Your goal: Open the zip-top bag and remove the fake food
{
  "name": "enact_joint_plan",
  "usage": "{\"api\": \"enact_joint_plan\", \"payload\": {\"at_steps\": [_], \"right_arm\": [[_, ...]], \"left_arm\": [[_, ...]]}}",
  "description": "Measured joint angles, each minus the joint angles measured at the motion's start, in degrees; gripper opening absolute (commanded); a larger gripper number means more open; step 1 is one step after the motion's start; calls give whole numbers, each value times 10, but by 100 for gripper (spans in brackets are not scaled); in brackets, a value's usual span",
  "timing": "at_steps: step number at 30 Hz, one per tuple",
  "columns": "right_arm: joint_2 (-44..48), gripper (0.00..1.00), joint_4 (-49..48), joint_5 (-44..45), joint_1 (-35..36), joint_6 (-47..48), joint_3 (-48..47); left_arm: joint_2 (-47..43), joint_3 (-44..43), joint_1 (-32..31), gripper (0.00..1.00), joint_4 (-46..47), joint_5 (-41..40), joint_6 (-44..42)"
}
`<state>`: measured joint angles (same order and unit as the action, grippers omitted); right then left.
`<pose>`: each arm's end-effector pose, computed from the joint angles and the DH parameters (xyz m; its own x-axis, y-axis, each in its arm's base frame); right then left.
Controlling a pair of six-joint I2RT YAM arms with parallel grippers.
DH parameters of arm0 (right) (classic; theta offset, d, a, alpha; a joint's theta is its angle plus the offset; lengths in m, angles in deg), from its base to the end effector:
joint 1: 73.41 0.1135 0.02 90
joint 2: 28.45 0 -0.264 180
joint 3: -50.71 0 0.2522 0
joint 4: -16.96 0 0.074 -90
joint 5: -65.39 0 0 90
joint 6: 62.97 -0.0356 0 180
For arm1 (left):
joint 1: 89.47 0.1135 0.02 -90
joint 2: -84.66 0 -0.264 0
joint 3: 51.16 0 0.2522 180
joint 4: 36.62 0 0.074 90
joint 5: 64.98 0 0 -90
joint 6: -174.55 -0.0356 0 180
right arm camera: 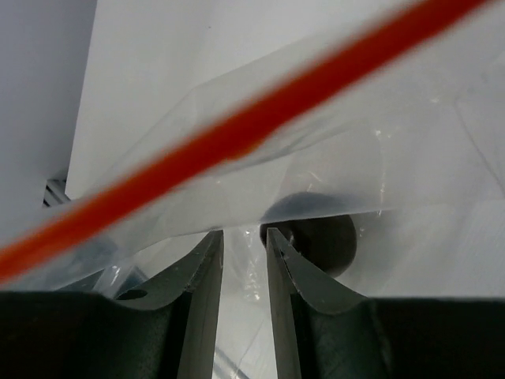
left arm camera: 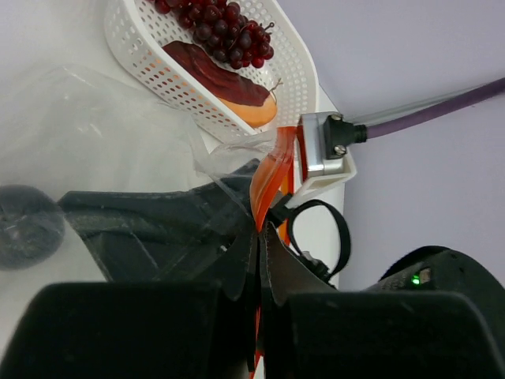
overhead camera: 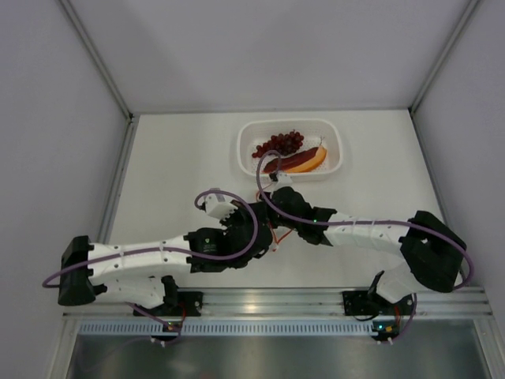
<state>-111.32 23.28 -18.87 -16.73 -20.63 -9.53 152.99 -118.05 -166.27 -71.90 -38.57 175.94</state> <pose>0.1764 0.2619 0.2255 -0.7581 0.1856 -0.6252 -0.3311 0.7164 0.6142 0.0874 -0.2328 0.2988 -0.2657 -0.8144 -0.5159 -0.1430 0.5625 -0.8143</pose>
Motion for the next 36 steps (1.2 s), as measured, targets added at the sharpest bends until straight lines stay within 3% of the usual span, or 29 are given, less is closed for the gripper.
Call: {"api": "enact_joint_plan", "payload": {"at_steps": [8,13,22,26,36], "right_arm": [[-33,29,-9,32,8,-7,40],[-33,27,31,96,6,7,43],[-6,29,252,297,-1,84,-30],[13,32,322,339,-9,135,-67],[22,45,332,185,-24,211,-75]], "left_arm": [[-20,13,0,0,0,10,26],[-45,24,0,0,1,16,31],[-80,58,-1,0,2,31,31],[-92,80,-1,0,6,33,31],[-86,122,-1,0,5,40,30]]}}
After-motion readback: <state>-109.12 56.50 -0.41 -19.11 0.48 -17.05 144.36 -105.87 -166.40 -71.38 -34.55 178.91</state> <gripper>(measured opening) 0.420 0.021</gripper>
